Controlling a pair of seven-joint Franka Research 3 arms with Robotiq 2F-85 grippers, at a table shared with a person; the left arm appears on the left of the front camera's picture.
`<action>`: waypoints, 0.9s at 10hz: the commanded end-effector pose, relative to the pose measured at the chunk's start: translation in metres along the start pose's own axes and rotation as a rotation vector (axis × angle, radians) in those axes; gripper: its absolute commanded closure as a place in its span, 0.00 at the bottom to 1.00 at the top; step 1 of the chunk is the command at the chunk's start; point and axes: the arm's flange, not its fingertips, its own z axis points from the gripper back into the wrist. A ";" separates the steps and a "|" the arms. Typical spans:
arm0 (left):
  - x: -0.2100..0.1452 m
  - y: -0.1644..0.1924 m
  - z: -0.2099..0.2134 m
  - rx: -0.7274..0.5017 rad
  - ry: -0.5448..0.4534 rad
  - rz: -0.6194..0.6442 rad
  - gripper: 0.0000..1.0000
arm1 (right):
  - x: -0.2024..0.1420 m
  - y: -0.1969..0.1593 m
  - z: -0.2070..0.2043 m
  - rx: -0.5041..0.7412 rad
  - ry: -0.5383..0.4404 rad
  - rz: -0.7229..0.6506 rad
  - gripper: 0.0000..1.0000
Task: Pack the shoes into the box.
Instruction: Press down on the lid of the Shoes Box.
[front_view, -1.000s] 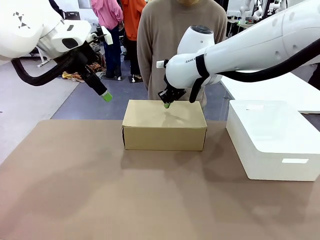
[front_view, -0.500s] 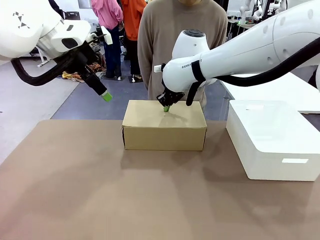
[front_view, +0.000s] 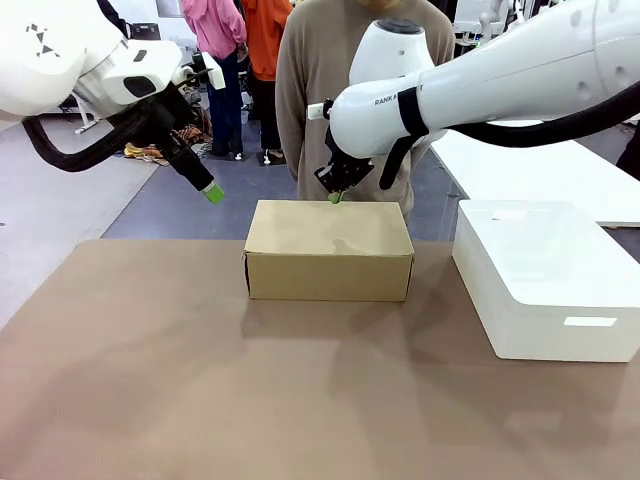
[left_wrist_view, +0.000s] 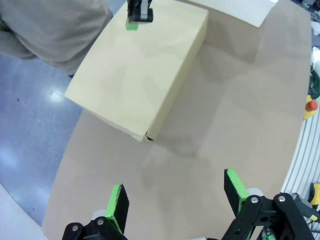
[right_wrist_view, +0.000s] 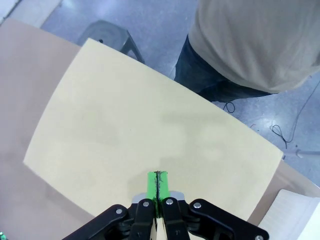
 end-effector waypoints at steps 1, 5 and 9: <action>0.001 0.002 0.000 0.012 0.000 -0.003 0.00 | -0.022 -0.004 0.008 0.044 0.000 0.035 1.00; 0.001 0.002 0.000 0.012 0.000 -0.003 0.00 | -0.057 -0.005 0.046 0.089 -0.011 0.112 1.00; 0.001 0.002 0.000 0.012 0.000 -0.003 0.00 | -0.129 -0.010 0.101 0.116 0.004 0.232 0.80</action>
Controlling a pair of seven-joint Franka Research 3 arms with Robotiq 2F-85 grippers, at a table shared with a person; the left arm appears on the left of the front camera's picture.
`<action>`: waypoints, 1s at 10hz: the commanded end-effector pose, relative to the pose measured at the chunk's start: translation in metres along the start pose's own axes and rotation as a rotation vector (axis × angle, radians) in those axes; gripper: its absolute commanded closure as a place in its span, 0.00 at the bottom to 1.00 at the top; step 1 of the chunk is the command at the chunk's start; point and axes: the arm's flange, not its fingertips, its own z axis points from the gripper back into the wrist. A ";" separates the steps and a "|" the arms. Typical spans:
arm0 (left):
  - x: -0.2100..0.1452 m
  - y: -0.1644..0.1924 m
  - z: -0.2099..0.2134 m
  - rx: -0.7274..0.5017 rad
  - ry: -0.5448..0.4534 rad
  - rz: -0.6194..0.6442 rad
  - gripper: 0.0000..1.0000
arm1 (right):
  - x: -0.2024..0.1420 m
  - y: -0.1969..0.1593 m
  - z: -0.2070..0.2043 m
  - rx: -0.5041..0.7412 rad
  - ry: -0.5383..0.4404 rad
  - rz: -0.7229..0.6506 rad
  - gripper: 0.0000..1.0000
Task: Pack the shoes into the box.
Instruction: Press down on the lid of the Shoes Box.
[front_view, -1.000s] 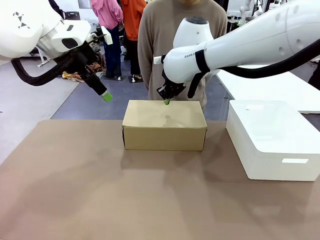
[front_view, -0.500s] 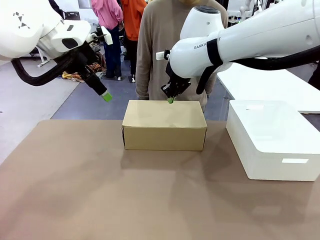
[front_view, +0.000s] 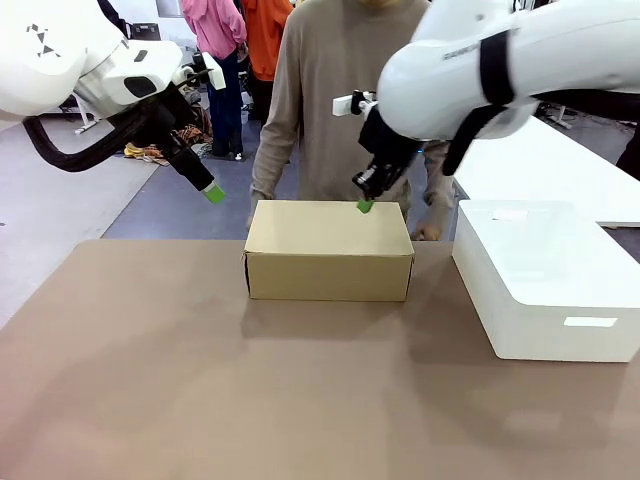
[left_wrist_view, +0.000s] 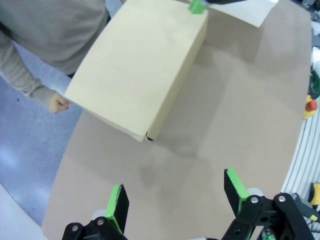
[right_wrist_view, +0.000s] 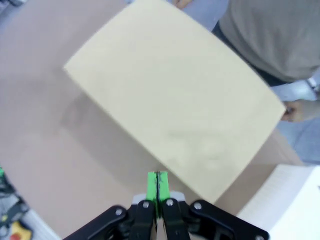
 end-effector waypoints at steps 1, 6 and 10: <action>0.001 0.002 0.001 0.013 -0.001 -0.003 0.00 | -0.050 -0.001 0.026 0.000 -0.010 0.035 0.60; 0.001 0.002 0.001 0.013 -0.001 -0.003 0.00 | -0.114 0.015 0.063 -0.048 -0.028 0.052 0.00; 0.001 0.002 0.001 0.013 -0.001 -0.003 0.00 | -0.139 0.022 0.073 -0.065 -0.036 0.031 0.00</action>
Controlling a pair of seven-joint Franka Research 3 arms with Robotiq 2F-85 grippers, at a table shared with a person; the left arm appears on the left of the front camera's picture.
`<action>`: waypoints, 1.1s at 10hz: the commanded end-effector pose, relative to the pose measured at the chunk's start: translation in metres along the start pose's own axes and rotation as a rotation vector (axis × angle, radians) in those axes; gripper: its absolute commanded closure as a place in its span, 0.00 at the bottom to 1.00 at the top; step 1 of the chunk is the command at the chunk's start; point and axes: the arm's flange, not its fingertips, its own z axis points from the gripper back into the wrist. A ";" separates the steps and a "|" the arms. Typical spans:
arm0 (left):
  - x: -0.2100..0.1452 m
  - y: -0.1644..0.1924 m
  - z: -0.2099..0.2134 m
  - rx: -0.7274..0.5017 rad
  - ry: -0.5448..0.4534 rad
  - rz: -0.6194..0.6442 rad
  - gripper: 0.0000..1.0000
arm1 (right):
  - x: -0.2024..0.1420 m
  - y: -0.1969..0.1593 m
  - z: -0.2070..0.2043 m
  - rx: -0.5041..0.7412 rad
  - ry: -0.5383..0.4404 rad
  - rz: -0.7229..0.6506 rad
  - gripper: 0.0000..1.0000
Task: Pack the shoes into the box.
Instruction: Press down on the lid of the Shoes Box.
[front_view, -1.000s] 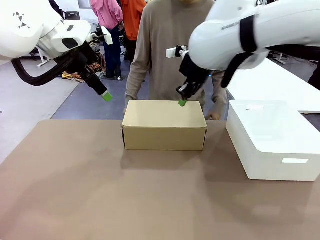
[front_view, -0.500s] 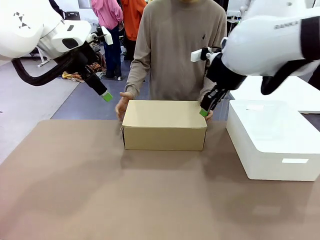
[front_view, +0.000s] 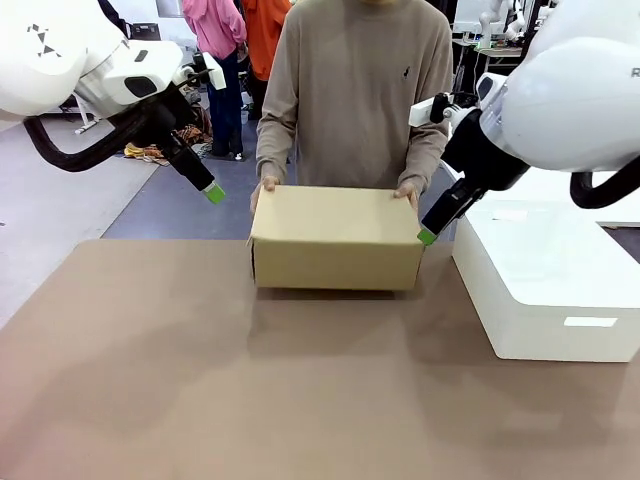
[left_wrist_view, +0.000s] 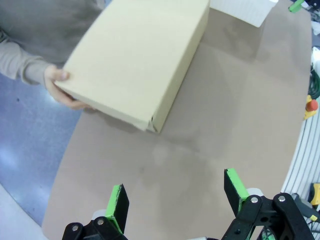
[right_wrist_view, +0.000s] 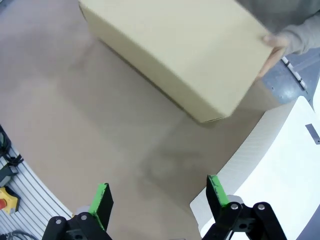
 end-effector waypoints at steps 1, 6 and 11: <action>0.000 0.002 0.001 0.013 -0.001 -0.002 0.00 | -0.011 0.002 -0.002 -0.004 -0.002 -0.005 0.00; 0.000 0.002 0.001 0.013 -0.001 -0.002 0.00 | -0.008 0.000 -0.001 0.005 0.001 -0.005 0.00; 0.000 0.002 0.001 0.013 -0.001 -0.002 0.00 | -0.008 0.000 -0.001 0.005 0.001 -0.005 0.00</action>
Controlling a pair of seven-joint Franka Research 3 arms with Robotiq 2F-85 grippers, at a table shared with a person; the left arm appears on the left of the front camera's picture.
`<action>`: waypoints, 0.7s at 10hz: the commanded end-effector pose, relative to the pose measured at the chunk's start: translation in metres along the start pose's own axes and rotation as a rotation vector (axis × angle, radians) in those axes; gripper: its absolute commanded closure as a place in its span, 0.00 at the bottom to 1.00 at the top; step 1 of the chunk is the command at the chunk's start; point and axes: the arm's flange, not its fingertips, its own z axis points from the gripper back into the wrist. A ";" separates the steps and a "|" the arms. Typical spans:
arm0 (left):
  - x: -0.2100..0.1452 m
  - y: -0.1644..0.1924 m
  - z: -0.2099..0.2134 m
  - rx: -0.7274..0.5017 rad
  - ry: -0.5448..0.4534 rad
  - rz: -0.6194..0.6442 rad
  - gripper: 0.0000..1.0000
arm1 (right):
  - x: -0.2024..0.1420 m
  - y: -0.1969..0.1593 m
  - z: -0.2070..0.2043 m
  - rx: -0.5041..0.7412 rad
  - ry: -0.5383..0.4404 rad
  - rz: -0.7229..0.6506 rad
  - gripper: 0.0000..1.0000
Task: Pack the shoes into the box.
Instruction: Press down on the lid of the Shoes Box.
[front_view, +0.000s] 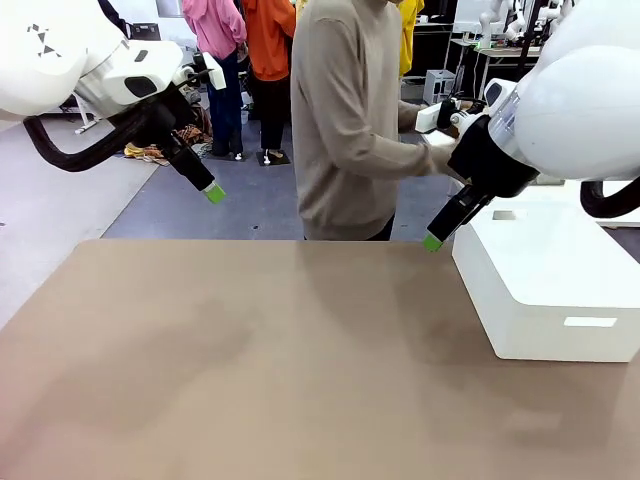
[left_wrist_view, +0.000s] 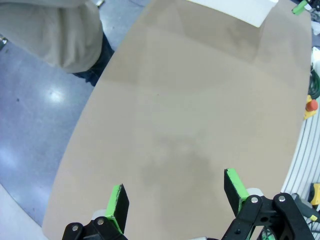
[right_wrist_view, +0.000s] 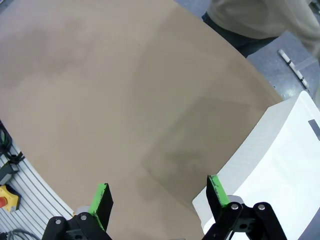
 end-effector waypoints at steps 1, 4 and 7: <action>0.000 0.002 0.001 0.013 -0.001 -0.002 0.00 | 0.000 0.000 0.000 -0.004 0.002 -0.001 0.00; 0.000 0.002 0.001 0.013 -0.001 -0.002 0.00 | 0.000 0.000 0.000 -0.004 0.002 -0.001 0.00; 0.000 0.002 0.001 0.013 -0.001 -0.002 0.00 | 0.000 0.000 0.000 -0.004 0.002 -0.001 0.00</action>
